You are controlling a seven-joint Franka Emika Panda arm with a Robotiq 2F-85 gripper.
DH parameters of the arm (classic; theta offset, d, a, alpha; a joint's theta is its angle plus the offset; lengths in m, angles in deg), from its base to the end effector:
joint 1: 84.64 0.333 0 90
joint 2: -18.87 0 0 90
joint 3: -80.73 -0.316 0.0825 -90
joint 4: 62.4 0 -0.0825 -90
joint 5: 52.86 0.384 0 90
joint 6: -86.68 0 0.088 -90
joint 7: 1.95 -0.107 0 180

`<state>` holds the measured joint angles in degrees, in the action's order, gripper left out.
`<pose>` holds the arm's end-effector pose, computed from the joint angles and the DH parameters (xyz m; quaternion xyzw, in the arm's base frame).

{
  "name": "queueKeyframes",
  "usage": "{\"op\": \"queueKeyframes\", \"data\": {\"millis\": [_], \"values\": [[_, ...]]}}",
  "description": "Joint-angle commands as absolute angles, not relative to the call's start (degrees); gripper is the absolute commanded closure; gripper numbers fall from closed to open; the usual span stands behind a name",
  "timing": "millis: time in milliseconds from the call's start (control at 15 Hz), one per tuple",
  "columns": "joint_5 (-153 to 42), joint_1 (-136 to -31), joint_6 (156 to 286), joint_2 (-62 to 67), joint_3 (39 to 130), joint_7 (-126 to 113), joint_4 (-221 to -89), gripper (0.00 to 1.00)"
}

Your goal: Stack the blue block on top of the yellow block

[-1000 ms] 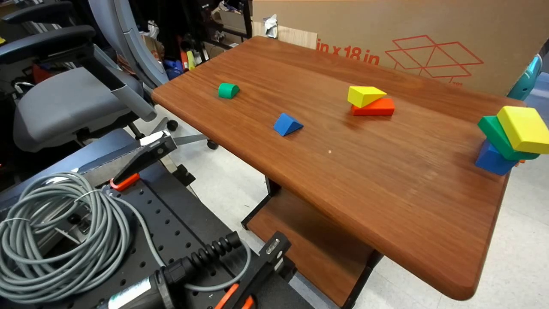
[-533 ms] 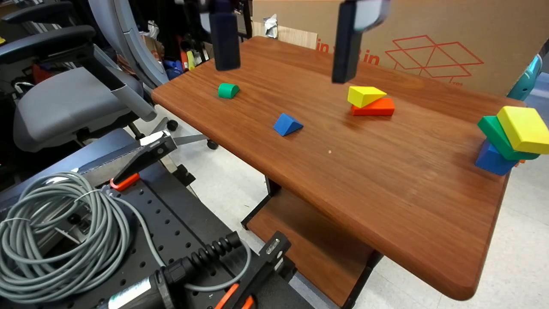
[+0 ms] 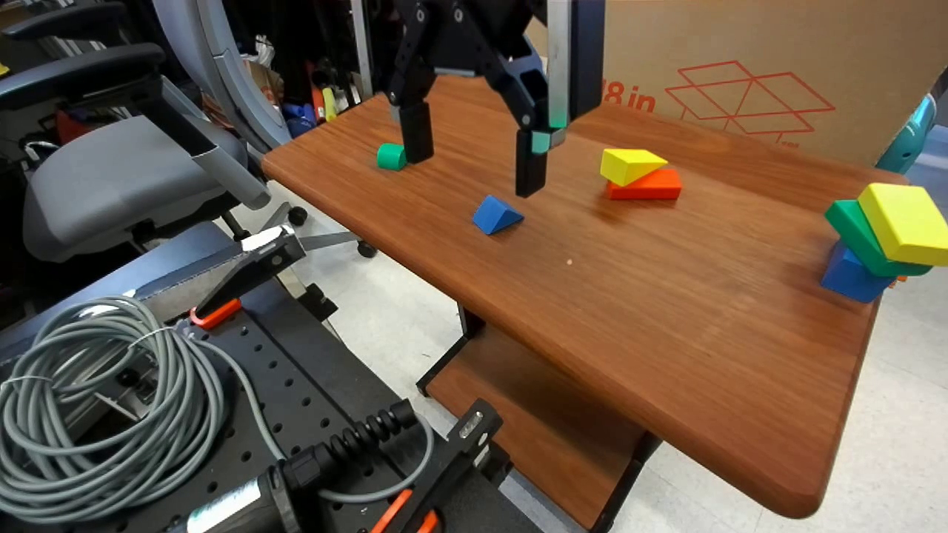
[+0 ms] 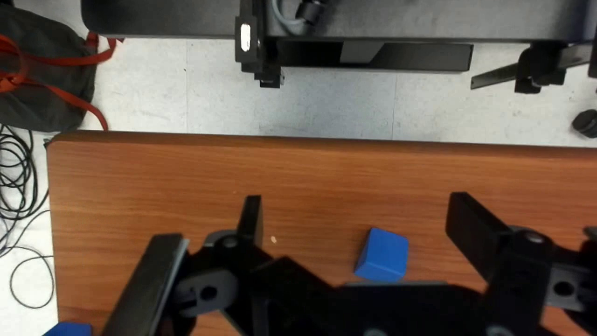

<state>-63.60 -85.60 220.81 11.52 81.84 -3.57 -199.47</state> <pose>0.4800 -0.0204 0.2507 0.9933 0.0389 -0.0896 0.0619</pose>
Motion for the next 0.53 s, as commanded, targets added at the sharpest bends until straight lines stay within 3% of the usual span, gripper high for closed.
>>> {"op": "queueKeyframes", "data": {"millis": [0, 467], "values": [[-63.11, -84.96, 225.55, 7.21, 82.06, -7.63, -197.59, 0.0], [-62.57, -84.41, 239.93, 0.44, 82.88, -11.33, -196.62, 0.0]]}}
